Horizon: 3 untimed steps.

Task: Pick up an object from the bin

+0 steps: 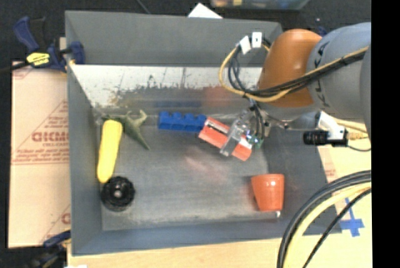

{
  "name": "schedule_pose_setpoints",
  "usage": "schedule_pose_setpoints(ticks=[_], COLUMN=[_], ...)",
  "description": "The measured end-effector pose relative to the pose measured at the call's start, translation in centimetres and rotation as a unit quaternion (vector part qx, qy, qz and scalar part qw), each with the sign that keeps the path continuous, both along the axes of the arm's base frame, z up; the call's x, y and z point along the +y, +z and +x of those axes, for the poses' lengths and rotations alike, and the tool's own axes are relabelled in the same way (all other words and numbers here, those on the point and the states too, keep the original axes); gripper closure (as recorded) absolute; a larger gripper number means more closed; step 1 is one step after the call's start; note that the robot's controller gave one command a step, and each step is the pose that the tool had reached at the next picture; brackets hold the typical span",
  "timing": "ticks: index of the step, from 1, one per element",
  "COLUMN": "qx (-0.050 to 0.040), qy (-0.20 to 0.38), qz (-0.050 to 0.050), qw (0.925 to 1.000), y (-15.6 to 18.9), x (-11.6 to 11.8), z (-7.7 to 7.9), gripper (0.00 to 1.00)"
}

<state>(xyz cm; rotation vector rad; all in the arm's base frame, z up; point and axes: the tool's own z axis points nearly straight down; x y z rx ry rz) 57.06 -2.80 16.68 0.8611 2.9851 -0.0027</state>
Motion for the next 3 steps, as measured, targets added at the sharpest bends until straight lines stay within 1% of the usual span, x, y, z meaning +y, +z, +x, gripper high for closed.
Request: schedule_pose_setpoints(ticks=[1,2,3], qx=[-0.0124,-0.0048,-0.0064], qy=[-0.006,-0.003,0.017], qz=[-0.001,-0.001,-0.002], qw=[0.9999,1.0,0.9998], y=[0.5,-3.1,-2.1], x=[-0.1,-0.2,3.9], z=[0.8,-0.3,-2.0], gripper=[1.0,1.0,1.0])
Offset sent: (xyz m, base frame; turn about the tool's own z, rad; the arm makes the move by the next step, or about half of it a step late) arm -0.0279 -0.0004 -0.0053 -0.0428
